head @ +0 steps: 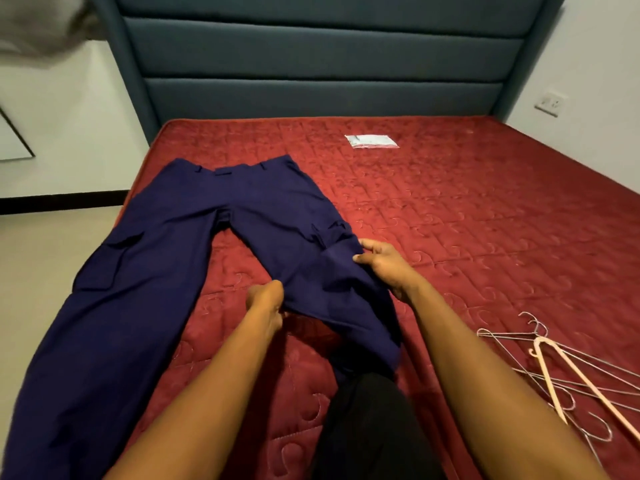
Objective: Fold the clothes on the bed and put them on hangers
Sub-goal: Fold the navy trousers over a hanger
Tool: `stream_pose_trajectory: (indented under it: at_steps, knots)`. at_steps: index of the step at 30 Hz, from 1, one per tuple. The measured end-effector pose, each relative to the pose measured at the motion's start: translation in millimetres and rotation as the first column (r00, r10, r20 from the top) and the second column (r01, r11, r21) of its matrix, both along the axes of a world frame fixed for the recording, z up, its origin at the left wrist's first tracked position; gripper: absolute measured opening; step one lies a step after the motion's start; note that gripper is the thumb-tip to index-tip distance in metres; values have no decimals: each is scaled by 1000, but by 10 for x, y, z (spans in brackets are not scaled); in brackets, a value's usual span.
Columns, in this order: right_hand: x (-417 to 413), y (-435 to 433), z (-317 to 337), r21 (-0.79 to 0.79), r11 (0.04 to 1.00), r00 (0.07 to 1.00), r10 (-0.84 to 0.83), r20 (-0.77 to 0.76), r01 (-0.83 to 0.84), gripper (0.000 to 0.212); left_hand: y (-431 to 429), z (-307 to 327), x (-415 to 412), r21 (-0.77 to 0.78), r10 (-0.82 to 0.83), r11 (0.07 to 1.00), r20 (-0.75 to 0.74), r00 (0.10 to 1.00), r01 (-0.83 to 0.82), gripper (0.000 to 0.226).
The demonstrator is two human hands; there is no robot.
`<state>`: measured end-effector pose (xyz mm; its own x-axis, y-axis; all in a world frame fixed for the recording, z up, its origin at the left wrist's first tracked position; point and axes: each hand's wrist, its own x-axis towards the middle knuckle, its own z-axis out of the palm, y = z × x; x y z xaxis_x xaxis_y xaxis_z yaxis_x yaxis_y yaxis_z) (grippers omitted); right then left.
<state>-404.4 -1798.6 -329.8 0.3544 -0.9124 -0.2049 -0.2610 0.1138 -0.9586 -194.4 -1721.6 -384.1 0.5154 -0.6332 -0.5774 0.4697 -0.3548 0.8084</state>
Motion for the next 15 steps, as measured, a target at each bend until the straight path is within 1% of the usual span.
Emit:
stream_pose_trajectory:
  at_steps: [1,3,4,6,8,9,10,11,12,13,14,15]
  knots:
    - [151,-16,19,-65,998,1000,6,-13,-7,44,-30,-3,120,2,19,1000,41,999,-20,20]
    - [467,-19,88,-133,987,996,81,-41,-86,49,-53,83,342,47,25,998,195,981,-35,51]
    - [650,-20,118,-137,980,988,135,-69,-144,50,-56,152,481,87,14,995,298,954,-42,57]
    - [951,-79,65,-112,957,956,249,-152,-267,52,-82,280,739,190,-57,981,464,884,-36,44]
    - [1156,-185,-21,-23,914,875,380,-301,-405,51,-196,347,948,291,-174,957,581,795,-3,34]
    - [1230,-273,-60,10,888,824,430,-368,-460,47,-283,371,1020,307,-208,952,635,744,4,32]
    - [1281,-378,-81,8,885,808,428,-405,-465,38,-378,414,1037,287,-225,957,687,691,26,29]
    - [1326,-472,-66,24,905,826,398,-399,-425,26,-502,429,1035,250,-238,965,735,635,73,29]
    - [1354,-609,-64,25,940,879,327,-347,-340,20,-623,439,989,226,-263,964,765,588,137,38]
    - [1367,-750,-48,22,979,940,200,-275,-202,25,-733,435,921,225,-303,952,781,547,206,50]
    - [1396,-960,-61,-15,999,974,34,-225,-38,33,-857,413,860,259,-367,926,780,506,273,59]
    - [1414,-1162,-76,-109,989,961,-125,-246,101,41,-951,370,783,306,-434,894,769,468,326,65]
